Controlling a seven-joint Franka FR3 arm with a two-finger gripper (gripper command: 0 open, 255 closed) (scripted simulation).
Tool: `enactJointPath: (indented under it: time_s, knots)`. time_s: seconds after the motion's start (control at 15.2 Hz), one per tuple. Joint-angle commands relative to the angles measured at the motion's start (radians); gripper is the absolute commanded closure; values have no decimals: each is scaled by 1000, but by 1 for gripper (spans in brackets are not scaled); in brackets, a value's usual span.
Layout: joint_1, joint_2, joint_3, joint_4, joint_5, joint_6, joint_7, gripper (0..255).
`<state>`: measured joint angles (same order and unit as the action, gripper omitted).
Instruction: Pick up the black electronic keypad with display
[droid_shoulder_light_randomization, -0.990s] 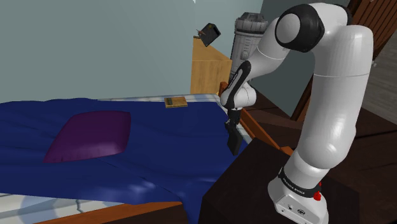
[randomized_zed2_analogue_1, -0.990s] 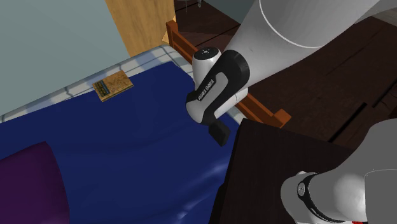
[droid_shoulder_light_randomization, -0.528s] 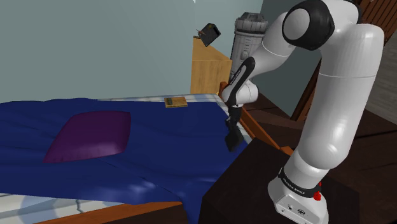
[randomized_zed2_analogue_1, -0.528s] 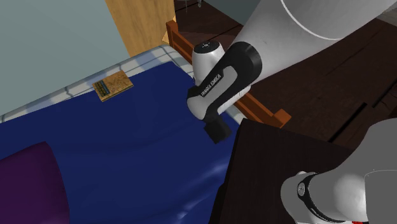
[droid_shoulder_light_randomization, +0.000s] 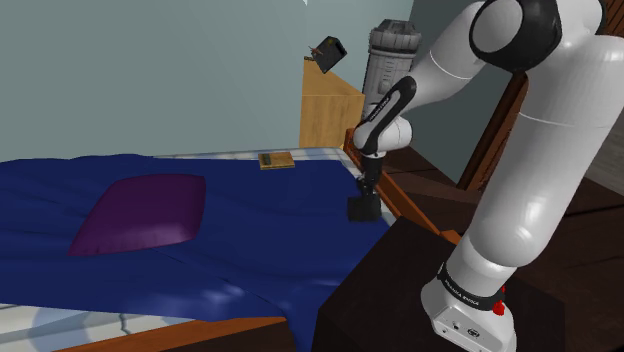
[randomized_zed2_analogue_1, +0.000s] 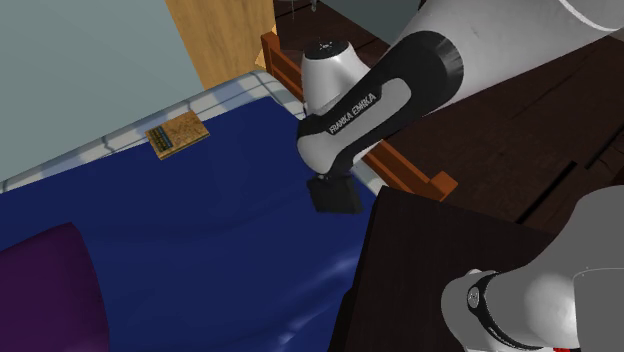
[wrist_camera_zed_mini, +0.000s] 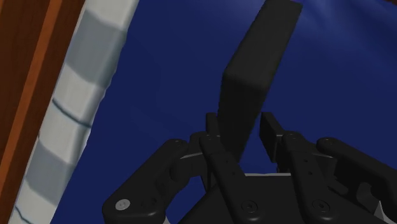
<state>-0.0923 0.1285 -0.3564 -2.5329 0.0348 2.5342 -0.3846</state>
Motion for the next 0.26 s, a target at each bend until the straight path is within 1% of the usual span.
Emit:
enactJointPath:
  time_s: [0.0, 0.2]
  knots:
    - [3, -28, -5, 2, -17, -28, 13, 255]
    - [4, -44, -7, 3, -27, -44, 20, 255]
